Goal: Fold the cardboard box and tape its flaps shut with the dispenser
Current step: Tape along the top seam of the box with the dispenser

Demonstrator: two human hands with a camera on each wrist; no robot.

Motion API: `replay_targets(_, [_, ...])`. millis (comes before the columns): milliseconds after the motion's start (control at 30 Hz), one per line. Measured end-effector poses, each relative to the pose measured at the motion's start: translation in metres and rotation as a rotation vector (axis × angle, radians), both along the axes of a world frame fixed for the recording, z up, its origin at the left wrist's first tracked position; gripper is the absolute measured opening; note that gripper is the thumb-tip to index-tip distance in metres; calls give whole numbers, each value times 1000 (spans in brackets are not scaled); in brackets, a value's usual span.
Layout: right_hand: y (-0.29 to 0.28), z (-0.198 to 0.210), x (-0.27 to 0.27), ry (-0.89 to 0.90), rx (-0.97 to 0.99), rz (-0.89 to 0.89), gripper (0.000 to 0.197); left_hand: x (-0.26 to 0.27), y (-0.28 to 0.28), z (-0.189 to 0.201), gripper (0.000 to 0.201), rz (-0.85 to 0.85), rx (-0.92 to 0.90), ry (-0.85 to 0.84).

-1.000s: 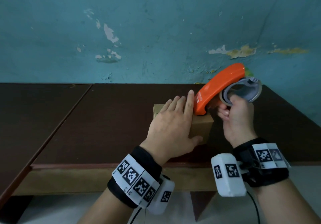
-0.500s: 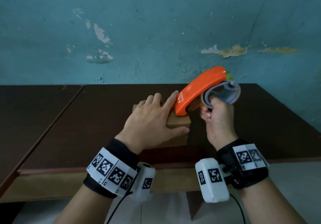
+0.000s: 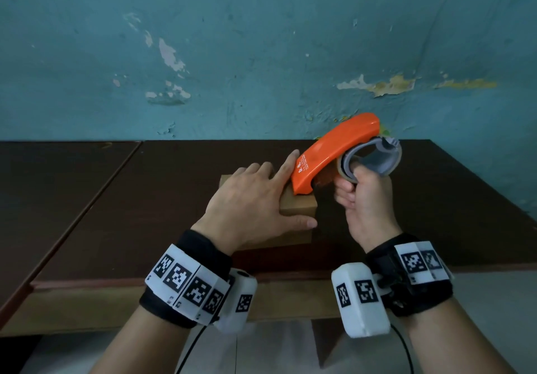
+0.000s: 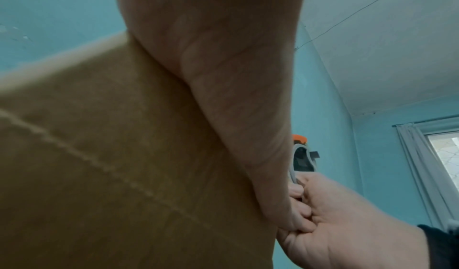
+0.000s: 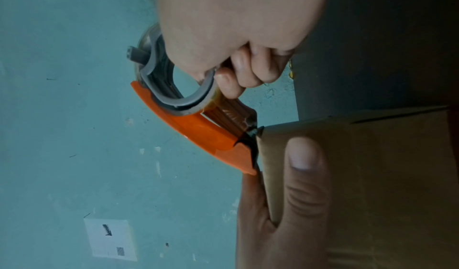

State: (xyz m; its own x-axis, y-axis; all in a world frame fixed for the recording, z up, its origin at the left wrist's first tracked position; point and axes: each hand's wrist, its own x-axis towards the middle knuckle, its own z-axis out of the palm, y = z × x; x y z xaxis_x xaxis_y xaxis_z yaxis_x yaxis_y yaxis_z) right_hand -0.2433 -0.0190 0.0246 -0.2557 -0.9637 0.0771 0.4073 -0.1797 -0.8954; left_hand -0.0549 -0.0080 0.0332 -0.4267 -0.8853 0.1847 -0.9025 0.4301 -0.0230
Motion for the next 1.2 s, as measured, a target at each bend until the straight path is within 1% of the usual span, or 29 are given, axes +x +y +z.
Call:
replay_targets(67, [-1, 2, -2, 1, 1, -21, 30, 0, 1, 2, 123, -5, 17, 1])
replay_targets(233, [-1, -2, -6, -83, 62, -76, 29, 1, 1, 2, 133, 8, 30, 22])
replay_targets(333, [-1, -1, -8, -38, 63, -112, 26, 0, 1, 1, 130, 25, 51, 15])
replay_targets(433, [-2, 2, -18, -42, 67, -180, 25, 1, -1, 2, 123, 31, 71, 12])
replay_targets(567, [1, 3, -30, 37, 44, -227, 21, 2, -1, 1, 119, 28, 59, 10])
replay_targets(867, [4, 4, -37, 149, 26, -266, 16, 3, 0, 2, 118, 33, 64, 20])
replay_targets(1067, [4, 6, -47, 187, 59, -363, 20, 2, 0, 3, 117, 29, 72, 14])
replay_targets(1200, [5, 6, -50, 207, 32, -385, 21, 2, 1, 4, 118, 30, 72, 23])
